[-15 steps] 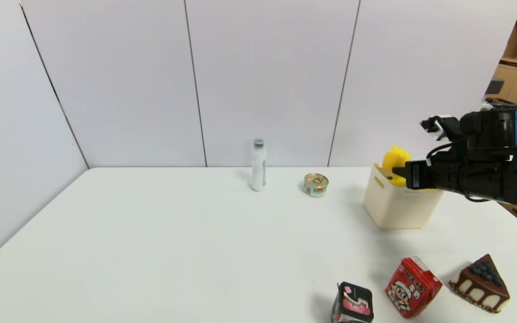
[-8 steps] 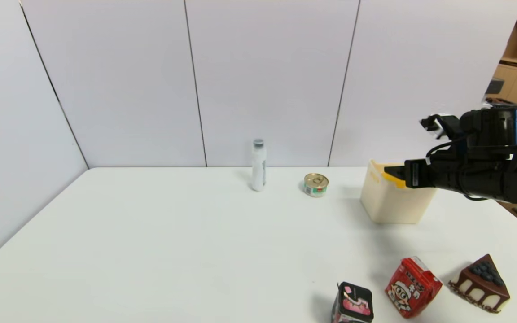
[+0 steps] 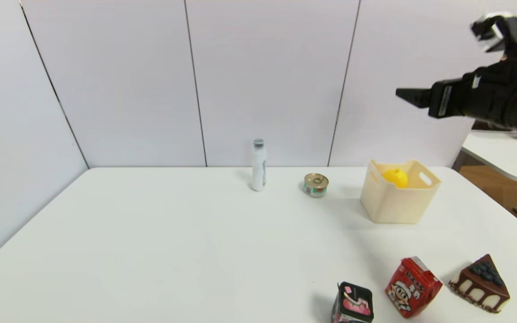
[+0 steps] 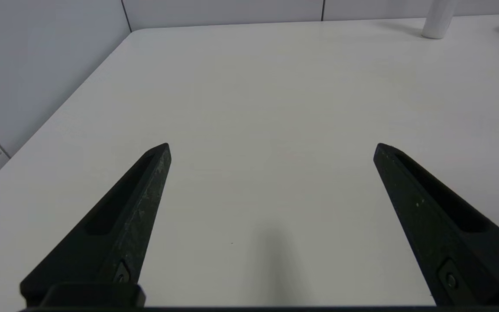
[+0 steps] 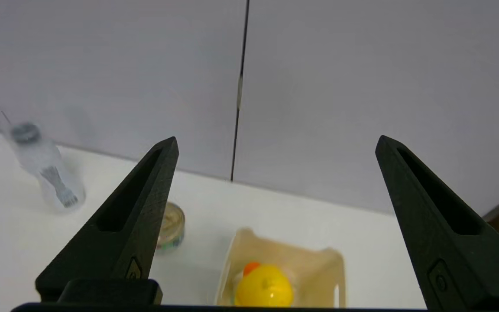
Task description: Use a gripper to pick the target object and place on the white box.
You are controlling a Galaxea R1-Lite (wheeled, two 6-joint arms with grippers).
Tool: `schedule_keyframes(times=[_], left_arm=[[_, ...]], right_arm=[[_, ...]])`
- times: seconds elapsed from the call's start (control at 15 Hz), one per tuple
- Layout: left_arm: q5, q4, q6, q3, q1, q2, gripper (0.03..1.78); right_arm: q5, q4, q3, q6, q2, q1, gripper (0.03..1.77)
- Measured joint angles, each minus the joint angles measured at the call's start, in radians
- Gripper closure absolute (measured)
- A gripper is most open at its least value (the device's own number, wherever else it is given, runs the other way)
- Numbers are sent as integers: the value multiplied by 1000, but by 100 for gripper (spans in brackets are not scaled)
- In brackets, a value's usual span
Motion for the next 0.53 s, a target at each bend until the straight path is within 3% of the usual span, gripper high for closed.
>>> schedule_keyframes(times=[0.27, 0.53], left_arm=[[0, 0, 0, 0, 0, 0, 12], [0, 0, 0, 0, 0, 0, 12]], right_arm=[[8, 96, -32, -2, -160, -13, 17], [22, 264, -15, 6, -370, -89, 14]])
